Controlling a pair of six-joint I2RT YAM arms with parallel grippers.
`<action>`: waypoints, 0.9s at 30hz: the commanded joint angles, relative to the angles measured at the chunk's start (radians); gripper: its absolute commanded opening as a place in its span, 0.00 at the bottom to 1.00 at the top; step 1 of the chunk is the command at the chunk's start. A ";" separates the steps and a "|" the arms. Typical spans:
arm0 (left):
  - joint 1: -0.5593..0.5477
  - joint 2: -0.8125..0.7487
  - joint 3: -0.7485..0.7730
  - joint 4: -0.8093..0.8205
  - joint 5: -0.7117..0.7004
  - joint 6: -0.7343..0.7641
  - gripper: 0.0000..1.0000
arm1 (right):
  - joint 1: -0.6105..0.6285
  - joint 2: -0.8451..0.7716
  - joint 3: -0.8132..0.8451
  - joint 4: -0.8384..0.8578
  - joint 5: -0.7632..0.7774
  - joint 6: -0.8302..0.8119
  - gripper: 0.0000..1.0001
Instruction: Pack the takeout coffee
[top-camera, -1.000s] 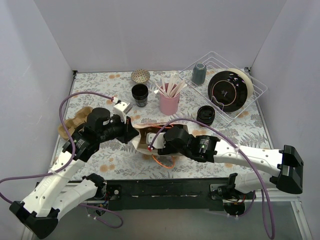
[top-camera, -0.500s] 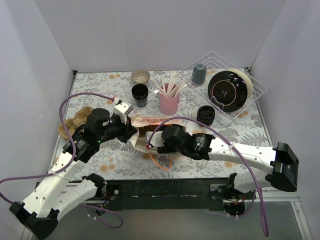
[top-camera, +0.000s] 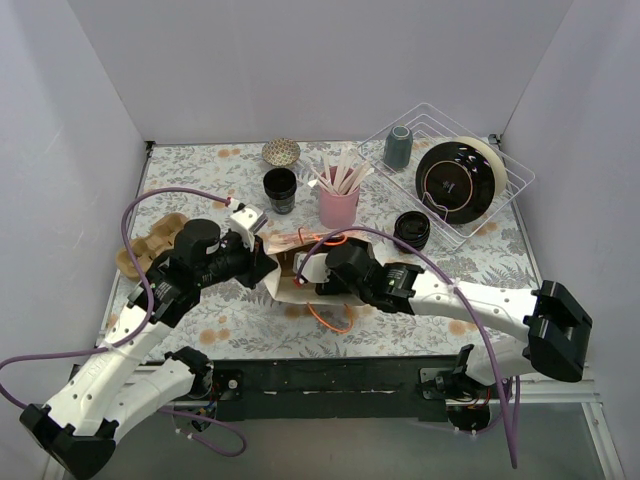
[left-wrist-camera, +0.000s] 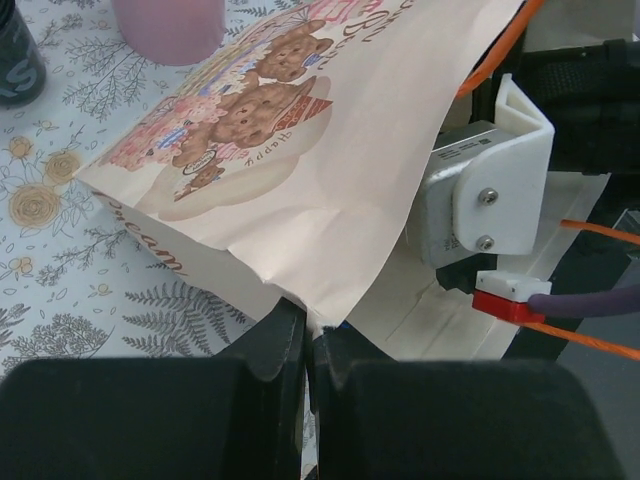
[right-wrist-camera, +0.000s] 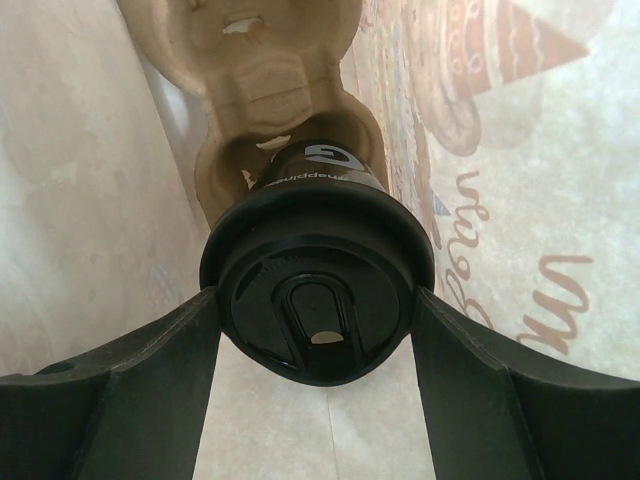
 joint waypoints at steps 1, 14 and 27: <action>0.000 -0.032 -0.017 0.031 0.100 -0.009 0.00 | -0.037 0.008 -0.003 0.062 -0.076 -0.068 0.17; -0.003 -0.060 -0.040 -0.021 0.169 0.082 0.00 | -0.107 -0.017 0.069 -0.127 -0.293 -0.341 0.17; -0.002 -0.077 -0.114 0.027 0.219 0.116 0.00 | -0.113 -0.001 0.035 -0.038 -0.276 -0.492 0.16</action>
